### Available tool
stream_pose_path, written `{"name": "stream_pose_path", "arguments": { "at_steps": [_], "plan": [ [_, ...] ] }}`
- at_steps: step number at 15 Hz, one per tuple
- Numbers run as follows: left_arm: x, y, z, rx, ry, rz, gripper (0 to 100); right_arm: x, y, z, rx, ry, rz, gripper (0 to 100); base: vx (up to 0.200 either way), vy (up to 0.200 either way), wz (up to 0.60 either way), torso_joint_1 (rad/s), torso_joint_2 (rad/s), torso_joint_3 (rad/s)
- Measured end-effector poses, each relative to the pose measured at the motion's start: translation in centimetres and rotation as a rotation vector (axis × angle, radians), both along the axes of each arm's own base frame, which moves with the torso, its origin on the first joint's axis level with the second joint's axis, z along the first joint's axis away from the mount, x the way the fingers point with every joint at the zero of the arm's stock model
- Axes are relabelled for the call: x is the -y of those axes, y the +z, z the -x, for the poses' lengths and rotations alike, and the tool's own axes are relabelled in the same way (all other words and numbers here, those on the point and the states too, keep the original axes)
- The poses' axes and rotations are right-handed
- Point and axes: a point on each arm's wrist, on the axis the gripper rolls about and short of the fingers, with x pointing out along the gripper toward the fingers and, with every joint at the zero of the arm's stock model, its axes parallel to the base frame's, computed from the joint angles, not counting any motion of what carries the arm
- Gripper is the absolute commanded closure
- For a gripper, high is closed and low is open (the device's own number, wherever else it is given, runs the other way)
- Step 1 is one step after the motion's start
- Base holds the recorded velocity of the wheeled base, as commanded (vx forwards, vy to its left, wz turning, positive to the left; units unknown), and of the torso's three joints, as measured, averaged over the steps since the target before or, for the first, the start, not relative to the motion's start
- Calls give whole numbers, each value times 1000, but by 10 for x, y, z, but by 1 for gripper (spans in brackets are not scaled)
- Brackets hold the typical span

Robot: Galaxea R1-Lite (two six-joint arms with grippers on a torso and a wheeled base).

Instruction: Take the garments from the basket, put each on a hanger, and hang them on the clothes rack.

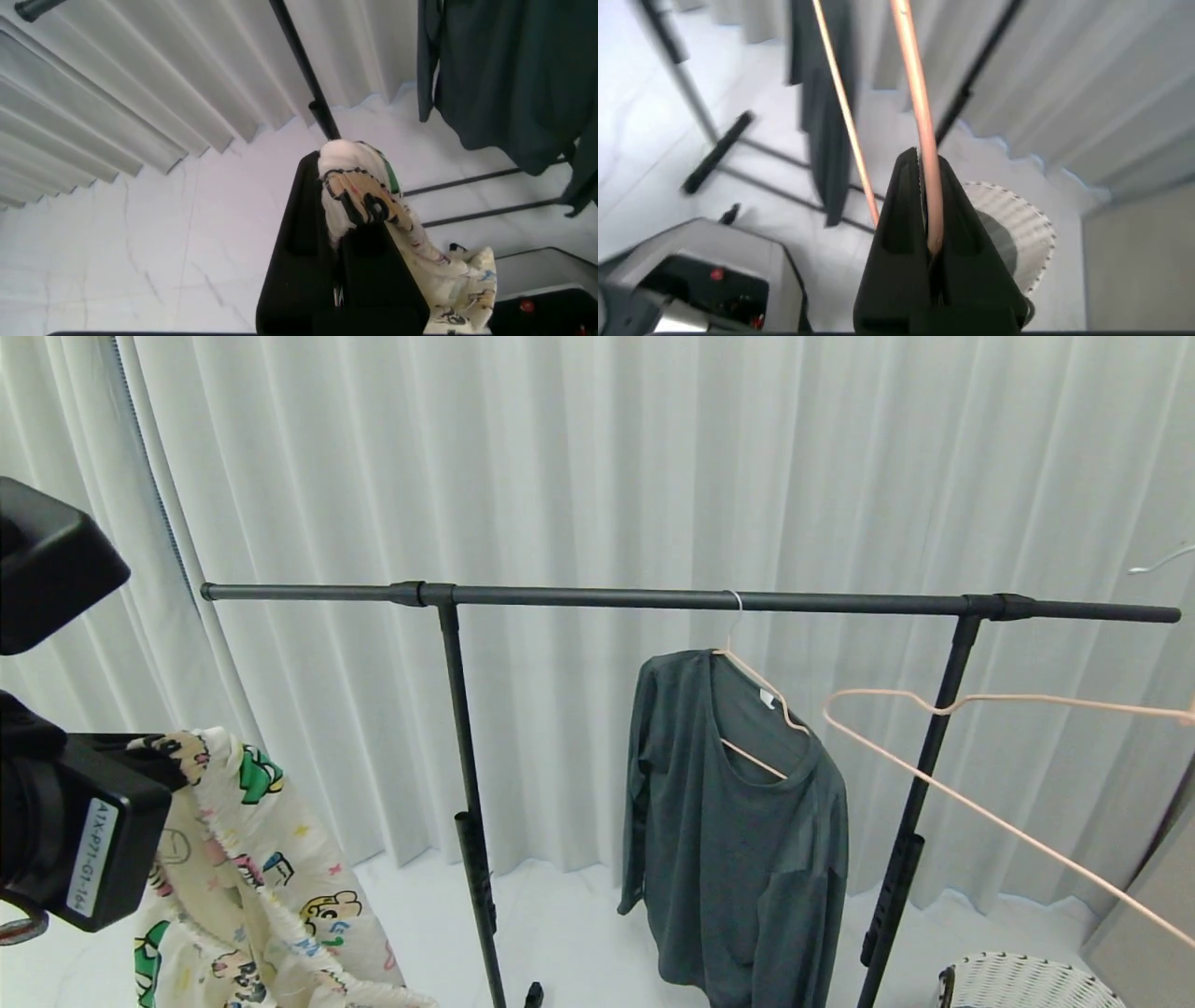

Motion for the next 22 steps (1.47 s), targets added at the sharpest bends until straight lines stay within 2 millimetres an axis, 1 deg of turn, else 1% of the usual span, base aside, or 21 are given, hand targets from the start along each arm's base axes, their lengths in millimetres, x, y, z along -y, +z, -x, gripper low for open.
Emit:
{"name": "stream_pose_path", "arguments": {
  "at_steps": [3, 5, 7, 10, 12, 14, 17, 19, 22],
  "plan": [
    [1, -3, 0, -9, 0, -9, 100, -7, 0, 0, -5, 125, 0, 100, -200, 0, 0, 1, 5, 1],
    [2, -4, -1, -12, -6, -8, 100, -12, -1, -2, -22, 197, 2, 100, 0, 0, 0, 0, 0, 0],
    [9, -4, -6, 8, -6, 23, 100, -17, -1, -3, -38, 261, -17, 100, 0, 0, 0, 0, 0, 0],
    [27, -6, -24, 18, 27, 87, 100, -28, 1, 1, -84, 400, -94, 100, 0, 0, 0, 0, 0, 0],
    [44, -9, -40, 2, 76, 140, 100, -36, 6, 6, -110, 514, -161, 100, 0, 0, 0, 0, 0, 0],
    [61, -7, -56, 1, 133, 207, 100, -47, 12, 6, -118, 606, -226, 100, 0, 0, 0, 0, 0, 0],
    [80, -8, -74, -6, 162, 239, 100, -67, 16, -4, -110, 652, -255, 100, 0, 0, 0, 0, 0, 0],
    [86, -11, -79, -15, 171, 234, 100, -82, 17, -16, -114, 648, -278, 100, 0, 0, 0, 0, 0, 0],
    [90, -14, -83, -22, 177, 232, 100, -98, 13, -28, -137, 642, -268, 100, 0, 0, 0, 0, 0, 0]
  ]
}}
